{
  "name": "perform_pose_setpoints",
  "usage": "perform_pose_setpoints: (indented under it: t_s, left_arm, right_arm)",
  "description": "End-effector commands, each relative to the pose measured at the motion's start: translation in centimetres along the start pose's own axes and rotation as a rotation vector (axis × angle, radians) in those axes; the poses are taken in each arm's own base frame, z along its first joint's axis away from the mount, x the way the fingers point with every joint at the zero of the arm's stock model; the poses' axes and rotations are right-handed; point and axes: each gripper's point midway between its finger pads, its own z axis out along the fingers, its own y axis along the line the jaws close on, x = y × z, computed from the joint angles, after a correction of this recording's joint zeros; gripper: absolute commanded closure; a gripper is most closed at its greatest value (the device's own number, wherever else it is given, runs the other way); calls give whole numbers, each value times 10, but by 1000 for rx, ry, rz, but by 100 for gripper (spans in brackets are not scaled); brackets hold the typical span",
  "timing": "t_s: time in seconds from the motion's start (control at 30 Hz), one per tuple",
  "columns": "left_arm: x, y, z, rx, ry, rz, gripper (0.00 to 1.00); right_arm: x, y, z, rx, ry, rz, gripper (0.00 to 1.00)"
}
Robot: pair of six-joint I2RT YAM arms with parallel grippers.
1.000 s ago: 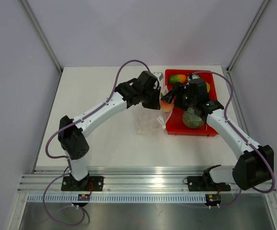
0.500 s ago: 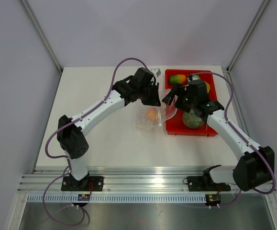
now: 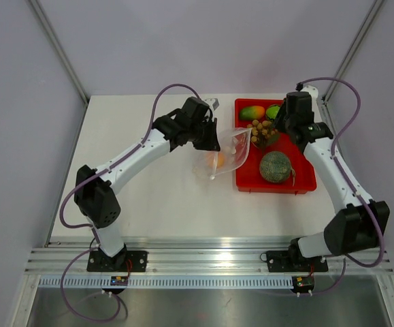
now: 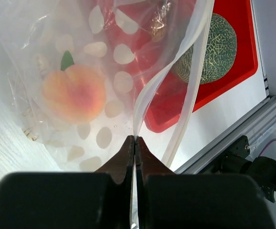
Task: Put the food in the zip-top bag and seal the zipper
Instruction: Pick up the fake fruit from the bin.
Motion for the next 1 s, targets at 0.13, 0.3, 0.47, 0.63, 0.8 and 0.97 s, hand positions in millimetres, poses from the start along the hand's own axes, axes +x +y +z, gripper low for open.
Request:
perform_pose_setpoints:
  t_s: [0.13, 0.3, 0.47, 0.63, 0.8, 0.97]
  left_arm:
    - [-11, -9, -18, 49, -69, 32, 100]
    - [-12, -6, -23, 34, -67, 69, 100]
    - [-21, 1, -36, -27, -98, 101, 100]
    - [-20, 3, -35, -32, -90, 109, 100]
    - [-15, 6, -30, -35, -71, 109, 100]
    - [-14, 6, -24, -32, -59, 105, 100]
  right_arm:
    - [-3, -81, 100, 238, 142, -34, 24]
    - [15, -80, 150, 239, 241, -51, 20]
    - [19, -84, 169, 253, 243, -74, 19]
    - [21, -88, 193, 263, 256, -155, 15]
    - [18, -101, 209, 323, 236, -231, 17]
    - [19, -96, 224, 291, 249, -262, 18]
